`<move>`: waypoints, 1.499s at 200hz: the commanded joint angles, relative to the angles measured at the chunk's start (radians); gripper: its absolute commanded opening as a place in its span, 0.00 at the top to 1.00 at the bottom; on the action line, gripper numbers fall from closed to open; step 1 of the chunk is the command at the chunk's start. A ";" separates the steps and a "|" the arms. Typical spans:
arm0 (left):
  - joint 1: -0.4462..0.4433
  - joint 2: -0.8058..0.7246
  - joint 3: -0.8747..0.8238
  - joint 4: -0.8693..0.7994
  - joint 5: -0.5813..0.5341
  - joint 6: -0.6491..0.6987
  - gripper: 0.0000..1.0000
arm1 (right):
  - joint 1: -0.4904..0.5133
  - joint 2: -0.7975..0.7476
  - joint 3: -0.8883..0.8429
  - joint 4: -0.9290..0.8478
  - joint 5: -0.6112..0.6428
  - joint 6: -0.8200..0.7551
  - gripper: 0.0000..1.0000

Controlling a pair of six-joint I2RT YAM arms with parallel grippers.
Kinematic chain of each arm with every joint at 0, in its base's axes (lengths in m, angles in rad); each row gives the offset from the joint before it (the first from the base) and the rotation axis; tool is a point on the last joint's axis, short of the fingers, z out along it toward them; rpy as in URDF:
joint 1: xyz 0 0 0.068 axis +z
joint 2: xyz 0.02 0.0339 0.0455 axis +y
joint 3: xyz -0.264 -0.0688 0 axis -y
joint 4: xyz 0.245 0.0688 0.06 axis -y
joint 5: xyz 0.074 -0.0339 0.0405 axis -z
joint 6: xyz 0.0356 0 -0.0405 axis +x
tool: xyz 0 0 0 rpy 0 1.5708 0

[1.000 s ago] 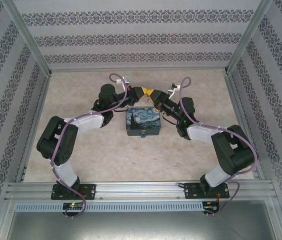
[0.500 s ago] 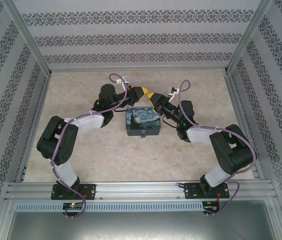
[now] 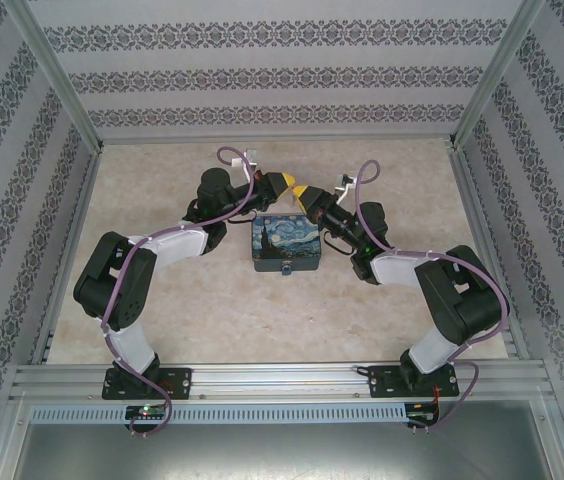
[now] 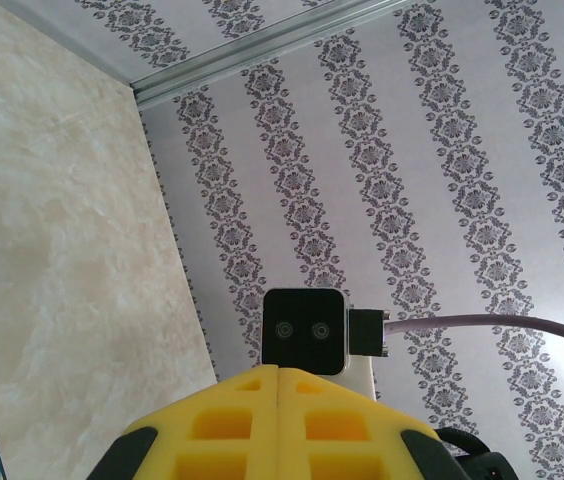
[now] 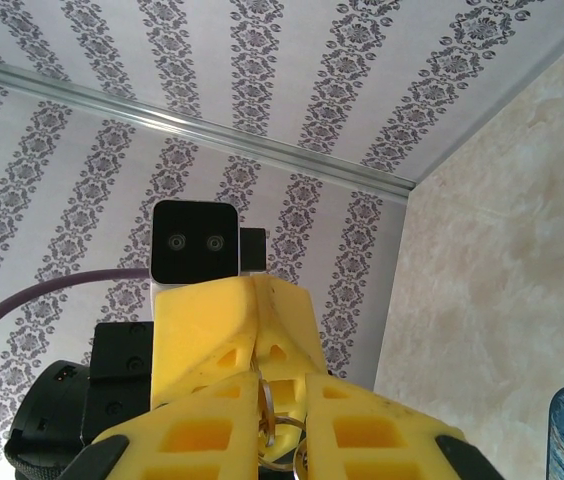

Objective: Unlock the padlock with the key

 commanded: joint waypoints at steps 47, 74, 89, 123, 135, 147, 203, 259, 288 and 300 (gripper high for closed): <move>0.010 -0.014 -0.035 0.108 -0.008 -0.016 1.00 | 0.001 0.011 -0.012 0.033 0.037 0.001 1.00; 0.009 -0.025 -0.047 0.126 -0.017 -0.025 1.00 | -0.001 0.015 -0.015 0.027 0.045 0.006 1.00; 0.008 -0.028 -0.047 0.126 -0.018 -0.025 1.00 | -0.001 0.021 -0.011 0.031 0.042 0.008 1.00; 0.003 -0.028 -0.043 0.115 -0.016 -0.020 1.00 | 0.001 0.026 -0.002 0.037 0.042 0.017 0.79; 0.002 -0.027 -0.043 0.114 -0.015 -0.019 1.00 | -0.001 0.025 0.002 0.036 0.042 0.017 0.79; 0.002 -0.027 -0.043 0.113 -0.015 -0.019 1.00 | -0.001 0.025 0.005 0.034 0.040 0.016 0.79; 0.002 -0.023 -0.041 0.110 -0.012 -0.018 1.00 | -0.004 0.029 0.025 0.033 0.025 0.017 0.79; 0.001 -0.016 -0.037 0.107 -0.010 -0.019 1.00 | -0.001 0.034 0.042 0.030 0.007 0.014 0.79; -0.001 -0.015 -0.034 0.104 -0.009 -0.020 1.00 | 0.001 0.036 0.040 0.030 0.000 0.014 0.81; -0.001 -0.015 -0.033 0.102 -0.009 -0.018 1.00 | 0.003 0.038 0.040 0.030 -0.002 0.014 0.82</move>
